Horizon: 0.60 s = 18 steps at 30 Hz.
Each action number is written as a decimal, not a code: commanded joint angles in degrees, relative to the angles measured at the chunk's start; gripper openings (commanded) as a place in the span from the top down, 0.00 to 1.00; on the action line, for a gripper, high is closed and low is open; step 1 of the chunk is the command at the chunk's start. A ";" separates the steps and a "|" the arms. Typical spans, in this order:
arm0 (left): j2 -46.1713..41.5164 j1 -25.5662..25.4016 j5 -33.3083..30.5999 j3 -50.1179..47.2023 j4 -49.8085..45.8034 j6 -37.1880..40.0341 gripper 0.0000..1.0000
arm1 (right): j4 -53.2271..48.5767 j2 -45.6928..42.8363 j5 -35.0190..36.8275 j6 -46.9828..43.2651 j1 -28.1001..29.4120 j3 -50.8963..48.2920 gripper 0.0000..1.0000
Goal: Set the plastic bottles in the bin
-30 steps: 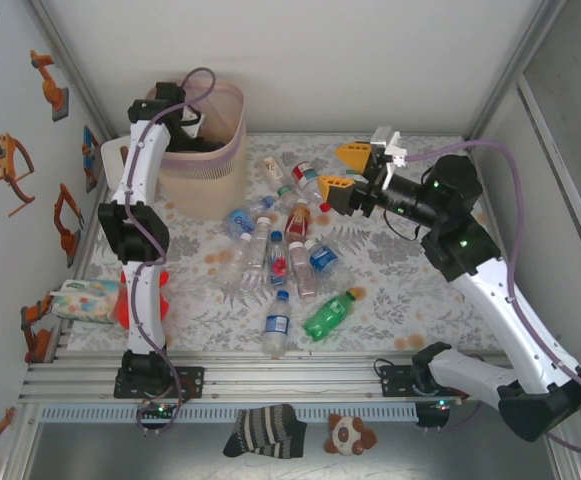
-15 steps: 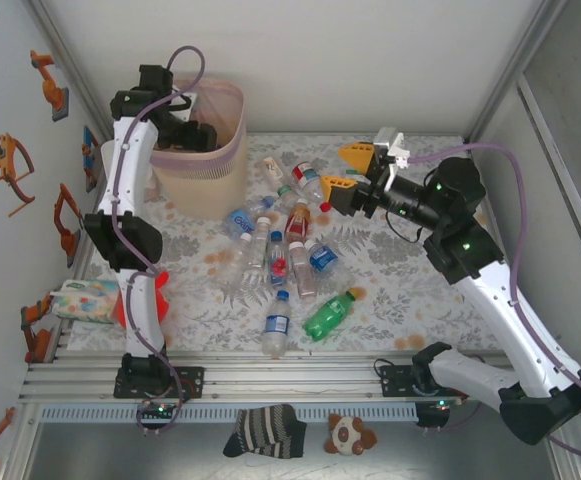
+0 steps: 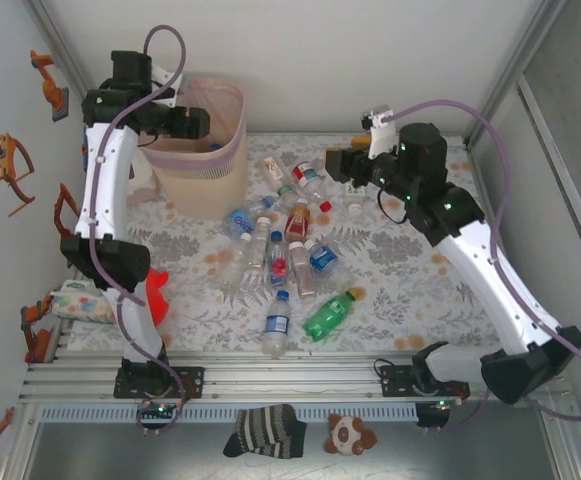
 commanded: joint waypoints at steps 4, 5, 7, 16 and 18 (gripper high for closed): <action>-11.66 0.25 4.19 -12.27 8.75 -2.56 0.18 | -7.06 7.44 6.56 3.10 -2.77 3.22 0.34; -13.73 0.31 5.00 -14.96 10.63 -3.22 0.18 | -6.79 8.64 6.79 3.47 -3.23 3.09 0.34; -17.57 0.26 6.69 -20.73 15.06 -4.69 0.18 | -6.44 11.01 7.24 4.39 -4.24 3.04 0.34; -32.42 0.34 10.90 -43.93 32.89 -10.97 0.16 | -8.83 24.80 12.97 7.07 -7.62 6.29 0.30; -34.29 0.34 10.79 -46.49 34.35 -11.55 0.16 | -8.58 28.02 15.34 6.95 -7.74 7.11 0.26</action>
